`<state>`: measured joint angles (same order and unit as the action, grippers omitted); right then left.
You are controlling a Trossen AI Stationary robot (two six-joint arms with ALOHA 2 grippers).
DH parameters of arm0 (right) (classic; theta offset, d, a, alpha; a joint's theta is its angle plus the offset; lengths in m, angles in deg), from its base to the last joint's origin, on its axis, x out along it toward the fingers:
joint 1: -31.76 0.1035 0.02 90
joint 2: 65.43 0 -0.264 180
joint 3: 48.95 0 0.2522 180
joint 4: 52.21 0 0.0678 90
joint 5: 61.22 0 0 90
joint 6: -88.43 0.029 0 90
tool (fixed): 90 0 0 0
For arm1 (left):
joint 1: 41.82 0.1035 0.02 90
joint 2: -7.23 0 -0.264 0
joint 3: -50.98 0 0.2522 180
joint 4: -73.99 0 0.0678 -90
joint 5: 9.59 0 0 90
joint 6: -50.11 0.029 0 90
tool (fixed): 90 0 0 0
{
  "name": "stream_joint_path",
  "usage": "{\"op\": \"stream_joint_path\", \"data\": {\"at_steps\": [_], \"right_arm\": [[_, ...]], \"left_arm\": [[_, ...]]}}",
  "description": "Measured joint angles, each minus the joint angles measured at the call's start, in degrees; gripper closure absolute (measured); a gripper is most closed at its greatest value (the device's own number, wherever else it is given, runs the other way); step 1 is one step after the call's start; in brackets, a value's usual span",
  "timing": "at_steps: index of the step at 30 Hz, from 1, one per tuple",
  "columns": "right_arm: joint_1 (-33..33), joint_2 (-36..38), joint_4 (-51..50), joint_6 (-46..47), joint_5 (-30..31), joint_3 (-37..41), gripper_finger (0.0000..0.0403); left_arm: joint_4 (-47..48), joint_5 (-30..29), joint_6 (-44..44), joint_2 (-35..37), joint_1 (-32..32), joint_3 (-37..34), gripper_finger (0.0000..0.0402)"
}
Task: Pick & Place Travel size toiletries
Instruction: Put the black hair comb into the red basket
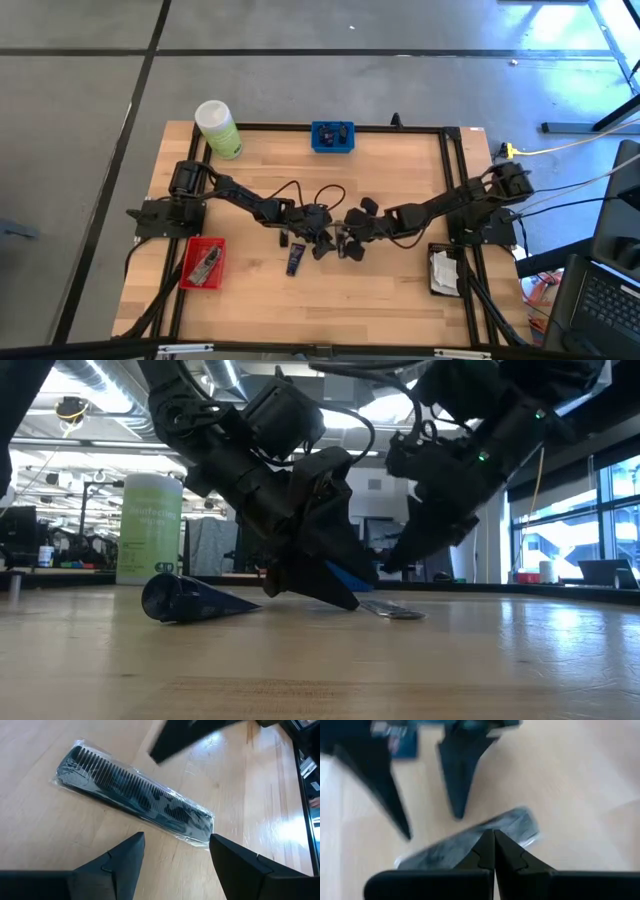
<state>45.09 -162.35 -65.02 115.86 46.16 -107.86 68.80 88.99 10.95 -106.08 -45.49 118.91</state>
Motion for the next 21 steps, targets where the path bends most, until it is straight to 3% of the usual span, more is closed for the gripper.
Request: {"op": "stream_joint_path", "data": {"at_steps": [11, 21], "right_arm": [[-2.6, -3.5, 7.4, -5.2, -7.1, -0.2, 0.0403], [-6.5, -6.2, 7.2, -4.7, -7.3, -0.2, 0.0403]], "left_arm": [[-0.5, 0.9, -0.1, -0.1, 0.0, -0.1, 0.0176], [-0.5, 1.9, -0.2, -0.1, 0.0, -0.1, 0.0176]]}}
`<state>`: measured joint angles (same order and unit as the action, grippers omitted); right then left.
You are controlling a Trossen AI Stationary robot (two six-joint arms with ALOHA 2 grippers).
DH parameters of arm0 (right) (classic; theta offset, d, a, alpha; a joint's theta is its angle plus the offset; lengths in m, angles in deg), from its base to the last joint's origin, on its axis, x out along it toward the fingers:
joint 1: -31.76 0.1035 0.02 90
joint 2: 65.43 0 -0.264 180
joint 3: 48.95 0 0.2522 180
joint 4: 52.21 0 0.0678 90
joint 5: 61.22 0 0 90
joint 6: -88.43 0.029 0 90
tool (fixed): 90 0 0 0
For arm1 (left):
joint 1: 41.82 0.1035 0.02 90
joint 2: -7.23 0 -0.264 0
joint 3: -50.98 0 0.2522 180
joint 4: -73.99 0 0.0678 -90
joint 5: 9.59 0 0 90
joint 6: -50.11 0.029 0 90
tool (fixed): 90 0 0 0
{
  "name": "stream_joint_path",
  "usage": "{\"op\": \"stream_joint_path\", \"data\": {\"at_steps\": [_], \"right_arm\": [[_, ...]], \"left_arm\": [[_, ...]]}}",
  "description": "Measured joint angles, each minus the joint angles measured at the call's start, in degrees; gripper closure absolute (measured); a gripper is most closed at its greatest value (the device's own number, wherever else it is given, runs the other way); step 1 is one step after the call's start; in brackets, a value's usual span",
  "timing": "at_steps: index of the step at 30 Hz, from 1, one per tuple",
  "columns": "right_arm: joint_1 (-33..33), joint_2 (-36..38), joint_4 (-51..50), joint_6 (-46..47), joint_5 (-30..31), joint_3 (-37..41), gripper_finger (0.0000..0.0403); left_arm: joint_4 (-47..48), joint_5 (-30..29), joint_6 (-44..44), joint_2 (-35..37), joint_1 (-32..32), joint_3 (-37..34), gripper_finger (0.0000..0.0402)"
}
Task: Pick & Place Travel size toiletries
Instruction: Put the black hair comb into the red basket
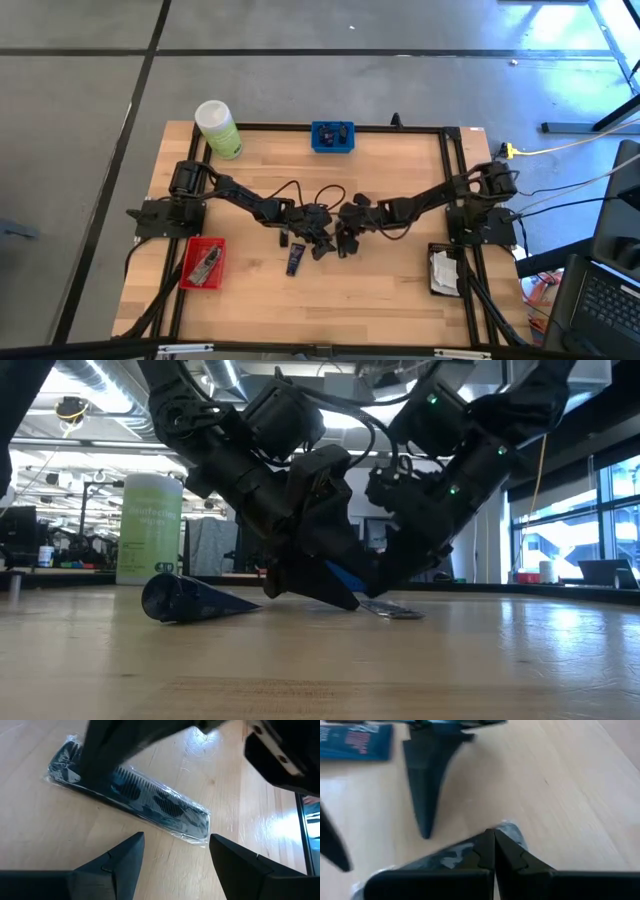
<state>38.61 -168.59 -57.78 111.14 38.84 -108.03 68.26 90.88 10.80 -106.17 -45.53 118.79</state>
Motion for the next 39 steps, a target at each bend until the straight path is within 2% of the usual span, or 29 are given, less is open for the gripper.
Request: {"op": "stream_joint_path", "data": {"at_steps": [15, 25, 30, 33, 39], "right_arm": [[0.7, 0.7, -9.9, 9.9, 8.5, -0.3, 0.0403], [5.1, 9.8, -14.1, 8.8, 11.2, 0.0, 0.0403], [7.6, 12.3, -20.4, 10.9, 11.3, 0.0, 0.0403], [9.0, 12.3, -23.4, 13.1, 9.0, 0.0, 0.0403], [12.6, 10.3, -24.0, 18.0, 7.1, 0.9, 0.0403]], "left_arm": [[0.0, 0.4, -0.4, 0.0, 0.0, 0.0, 0.0176], [-0.2, -0.1, -1.6, 0.0, -0.2, 0.0, 0.0176], [-1.3, -5.8, -4.9, 0.0, -2.1, -0.1, 0.0176], [-2.6, -8.9, -6.2, -0.2, -3.3, -0.1, 0.0176], [-4.0, -12.6, -8.1, -0.8, -4.5, -0.1, 0.0176]]}}
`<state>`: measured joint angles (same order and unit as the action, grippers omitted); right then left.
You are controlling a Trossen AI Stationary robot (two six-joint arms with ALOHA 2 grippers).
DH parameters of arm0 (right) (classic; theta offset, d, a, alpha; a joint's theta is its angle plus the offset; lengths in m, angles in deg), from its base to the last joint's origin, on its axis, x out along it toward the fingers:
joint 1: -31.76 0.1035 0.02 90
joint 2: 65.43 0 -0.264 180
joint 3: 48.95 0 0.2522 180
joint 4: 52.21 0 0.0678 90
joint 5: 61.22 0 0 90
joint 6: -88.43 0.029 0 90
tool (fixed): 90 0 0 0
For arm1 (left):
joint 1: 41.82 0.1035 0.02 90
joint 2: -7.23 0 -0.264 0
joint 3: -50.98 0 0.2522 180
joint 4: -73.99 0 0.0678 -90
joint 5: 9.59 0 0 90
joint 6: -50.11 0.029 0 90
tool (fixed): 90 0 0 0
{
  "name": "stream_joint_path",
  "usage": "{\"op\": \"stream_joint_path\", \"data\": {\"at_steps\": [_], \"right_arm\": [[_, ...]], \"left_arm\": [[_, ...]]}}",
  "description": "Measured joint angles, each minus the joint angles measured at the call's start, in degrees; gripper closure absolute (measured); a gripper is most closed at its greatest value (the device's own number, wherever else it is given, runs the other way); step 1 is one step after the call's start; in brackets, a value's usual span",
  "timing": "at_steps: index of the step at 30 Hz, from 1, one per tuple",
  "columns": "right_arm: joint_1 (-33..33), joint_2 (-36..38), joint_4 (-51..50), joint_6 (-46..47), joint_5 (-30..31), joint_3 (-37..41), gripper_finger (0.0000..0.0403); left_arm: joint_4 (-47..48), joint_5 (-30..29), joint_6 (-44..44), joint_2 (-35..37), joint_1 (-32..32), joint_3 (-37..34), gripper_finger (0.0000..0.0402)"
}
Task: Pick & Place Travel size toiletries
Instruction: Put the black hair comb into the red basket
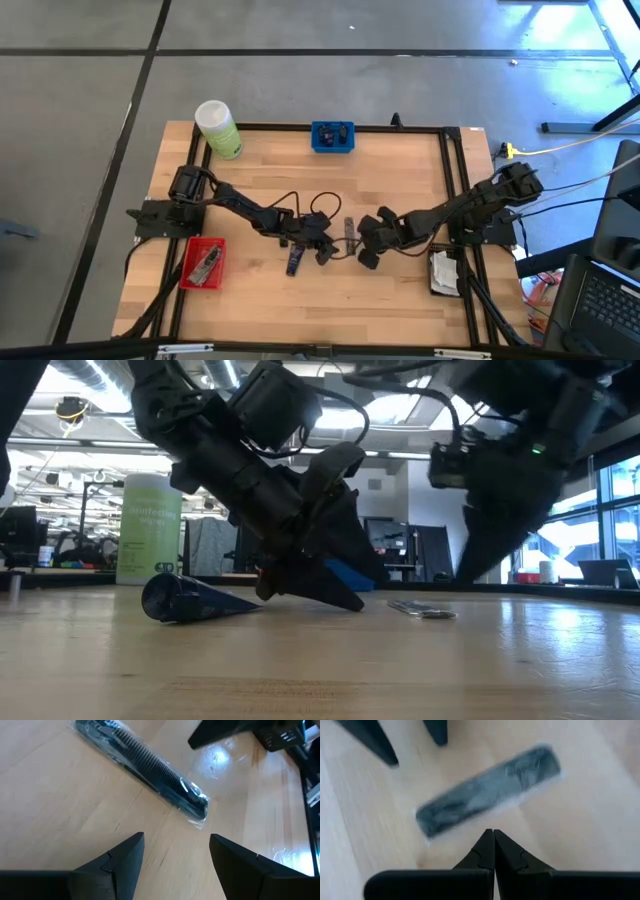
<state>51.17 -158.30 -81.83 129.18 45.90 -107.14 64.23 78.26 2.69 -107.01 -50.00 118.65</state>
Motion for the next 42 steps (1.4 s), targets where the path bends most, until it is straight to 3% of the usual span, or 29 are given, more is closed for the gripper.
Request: {"op": "stream_joint_path", "data": {"at_steps": [15, 26, 31, 37, 42], "right_arm": [[3.7, -5.5, 7.7, 2.5, -0.2, 0.3, 0.0403], [3.5, -5.5, 8.9, 2.3, -1.7, 0.3, 0.0403], [3.3, -5.5, 10.3, 1.9, -1.5, 0.3, 0.0403], [2.8, -5.5, 12.9, -0.3, -1.5, 0.3, 0.0403], [2.6, -4.0, 7.1, -0.9, -1.5, -1.6, 0.0403]], "left_arm": [[-5.0, 0.3, -1.7, -3.2, 0.3, 0.3, 0.0176], [2.6, 6.1, -5.9, -2.2, 0.8, 1.2, 0.0201], [9.8, 7.3, -4.5, -1.5, 1.3, 4.7, 0.0225], [11.9, 8.2, -3.8, -1.5, 1.7, 6.0, 0.0242], [11.8, 10.0, -3.7, -1.5, 2.4, 6.0, 0.0244]]}}
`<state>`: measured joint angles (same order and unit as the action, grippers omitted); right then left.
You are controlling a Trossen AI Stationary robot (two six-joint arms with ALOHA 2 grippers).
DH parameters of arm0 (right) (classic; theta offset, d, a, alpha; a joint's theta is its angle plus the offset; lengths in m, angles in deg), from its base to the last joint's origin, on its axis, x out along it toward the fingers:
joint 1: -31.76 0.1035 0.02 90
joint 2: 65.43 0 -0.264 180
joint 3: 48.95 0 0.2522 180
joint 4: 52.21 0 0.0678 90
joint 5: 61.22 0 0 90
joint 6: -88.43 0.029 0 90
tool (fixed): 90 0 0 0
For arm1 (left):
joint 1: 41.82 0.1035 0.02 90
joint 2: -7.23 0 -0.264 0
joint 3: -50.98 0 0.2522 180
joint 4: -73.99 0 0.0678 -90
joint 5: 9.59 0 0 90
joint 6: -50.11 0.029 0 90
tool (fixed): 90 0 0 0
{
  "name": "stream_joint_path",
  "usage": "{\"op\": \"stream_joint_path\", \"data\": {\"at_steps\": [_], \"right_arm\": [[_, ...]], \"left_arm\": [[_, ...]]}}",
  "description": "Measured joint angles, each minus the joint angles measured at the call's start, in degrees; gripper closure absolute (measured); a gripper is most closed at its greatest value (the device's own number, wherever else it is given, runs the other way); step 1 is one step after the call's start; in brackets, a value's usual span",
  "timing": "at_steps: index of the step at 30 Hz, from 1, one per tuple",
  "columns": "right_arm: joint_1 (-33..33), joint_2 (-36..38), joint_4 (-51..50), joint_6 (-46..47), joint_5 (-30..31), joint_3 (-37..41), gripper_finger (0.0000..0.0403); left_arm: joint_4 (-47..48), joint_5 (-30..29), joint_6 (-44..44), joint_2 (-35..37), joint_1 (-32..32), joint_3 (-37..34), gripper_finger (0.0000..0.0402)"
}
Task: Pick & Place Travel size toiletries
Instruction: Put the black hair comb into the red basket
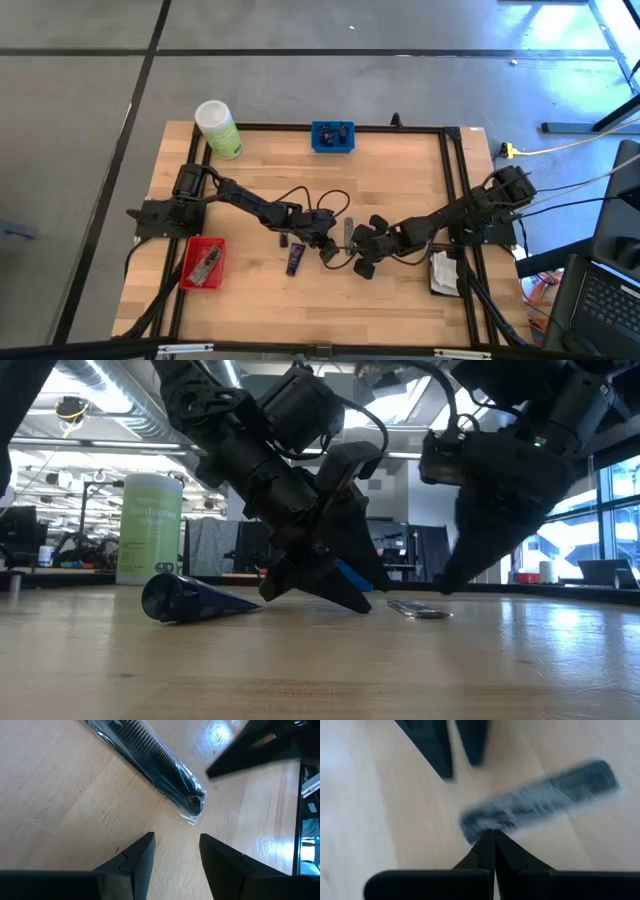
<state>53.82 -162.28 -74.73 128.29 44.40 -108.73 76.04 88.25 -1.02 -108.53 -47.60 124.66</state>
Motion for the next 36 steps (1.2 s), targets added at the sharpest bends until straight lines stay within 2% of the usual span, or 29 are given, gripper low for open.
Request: {"op": "stream_joint_path", "data": {"at_steps": [3, 7, 17, 23, 36], "right_arm": [[0.2, 0.2, -6.1, 1.6, -0.5, -0.7, 0.0403], [0.3, 0.2, -7.1, 3.4, -1.5, -0.2, 0.0403], [-0.7, -5.3, 2.6, 2.1, -1.5, 0.0, 0.0403], [-1.0, -5.9, 8.3, -0.6, -2.7, 0.3, 0.0403], [-3.4, -6.2, 11.5, -2.5, -4.1, 0.4, 0.0403]], "left_arm": [[-0.1, 0.6, 0.2, 0.0, 0.3, 0.0, 0.0245], [-0.5, 0.8, 0.6, 0.0, 0.3, 0.0, 0.0245], [-0.7, 0.5, 0.8, 0.0, 0.4, 0.0, 0.0245], [-0.8, 0.6, 0.9, 0.0, 0.7, 0.0, 0.0245], [-0.8, 0.8, 1.3, 0.0, 1.0, 0.0, 0.0245]]}}
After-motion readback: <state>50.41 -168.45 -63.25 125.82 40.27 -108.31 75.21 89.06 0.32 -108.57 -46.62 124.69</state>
